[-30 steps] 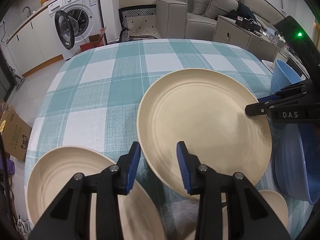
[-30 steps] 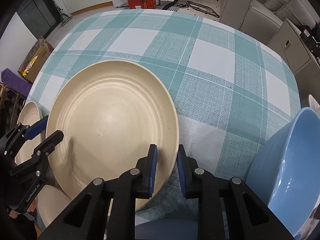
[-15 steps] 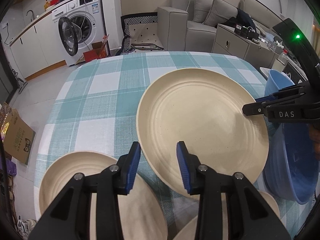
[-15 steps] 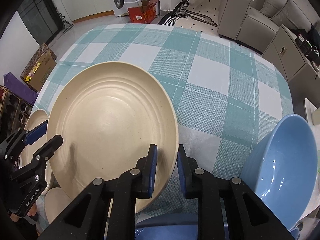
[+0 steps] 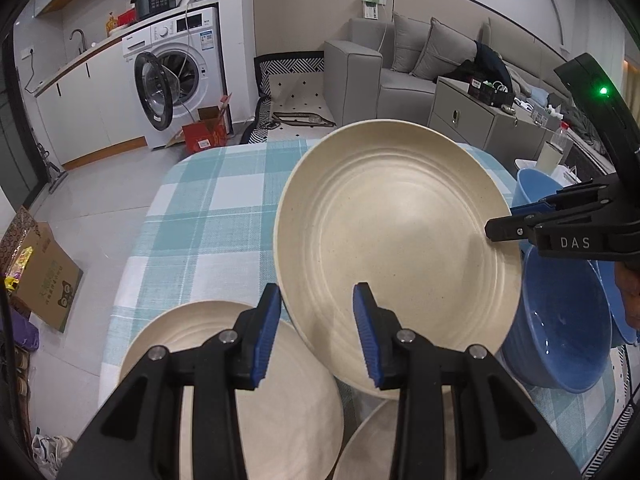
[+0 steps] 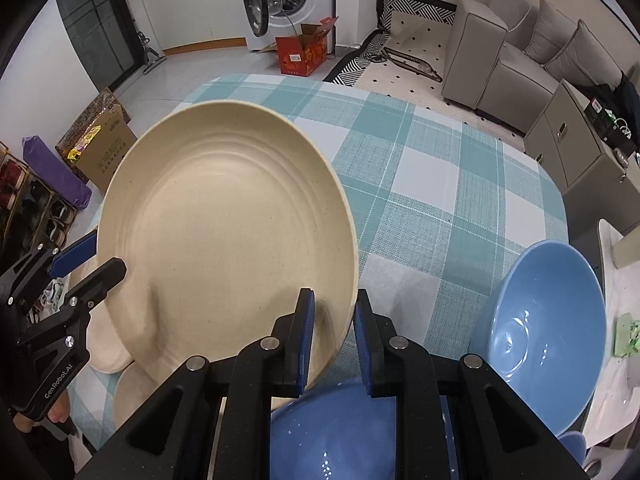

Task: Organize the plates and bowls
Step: 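Lift the cream plate with the right gripper and carry it toward the other plate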

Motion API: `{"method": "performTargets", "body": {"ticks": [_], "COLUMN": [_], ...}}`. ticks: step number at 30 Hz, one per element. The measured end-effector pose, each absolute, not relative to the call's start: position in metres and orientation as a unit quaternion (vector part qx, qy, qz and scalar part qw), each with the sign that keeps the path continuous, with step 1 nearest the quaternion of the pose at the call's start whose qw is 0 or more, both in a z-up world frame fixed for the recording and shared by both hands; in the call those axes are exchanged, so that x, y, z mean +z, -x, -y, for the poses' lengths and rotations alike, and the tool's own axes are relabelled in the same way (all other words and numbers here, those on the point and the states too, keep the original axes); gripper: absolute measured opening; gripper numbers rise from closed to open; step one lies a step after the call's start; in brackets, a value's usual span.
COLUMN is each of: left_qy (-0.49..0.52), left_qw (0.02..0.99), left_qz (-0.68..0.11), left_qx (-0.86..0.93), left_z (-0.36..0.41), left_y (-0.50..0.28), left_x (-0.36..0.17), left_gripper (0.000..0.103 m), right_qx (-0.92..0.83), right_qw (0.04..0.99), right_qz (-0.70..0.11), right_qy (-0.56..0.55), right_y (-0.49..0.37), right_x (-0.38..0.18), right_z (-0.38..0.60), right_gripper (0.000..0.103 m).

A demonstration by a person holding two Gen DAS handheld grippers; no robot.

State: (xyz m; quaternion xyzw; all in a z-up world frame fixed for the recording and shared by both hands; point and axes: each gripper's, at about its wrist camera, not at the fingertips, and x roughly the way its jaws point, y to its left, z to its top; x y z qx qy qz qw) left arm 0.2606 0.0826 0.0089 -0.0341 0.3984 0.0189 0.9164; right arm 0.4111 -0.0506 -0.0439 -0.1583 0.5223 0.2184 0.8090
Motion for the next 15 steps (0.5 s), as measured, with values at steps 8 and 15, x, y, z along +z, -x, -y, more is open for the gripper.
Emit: {"method": "performTargets", "body": {"ticks": [8, 15], "left_qy": [0.038, 0.042], "left_qw": [0.922, 0.927], "left_qz": [-0.385, -0.372], "left_qx": [0.031, 0.036], "left_z": [-0.088, -0.091], "left_y": [-0.233, -0.205], "left_x": [0.023, 0.032], "left_gripper": [0.036, 0.036], "right_qx": [0.228, 0.242], "right_qw": [0.815, 0.818], "right_qz": [-0.508, -0.495], "right_qy": [0.159, 0.165], "right_y": [-0.388, -0.359], "right_x": [-0.027, -0.016], "right_z": [0.043, 0.041], "right_gripper": [0.020, 0.020]}}
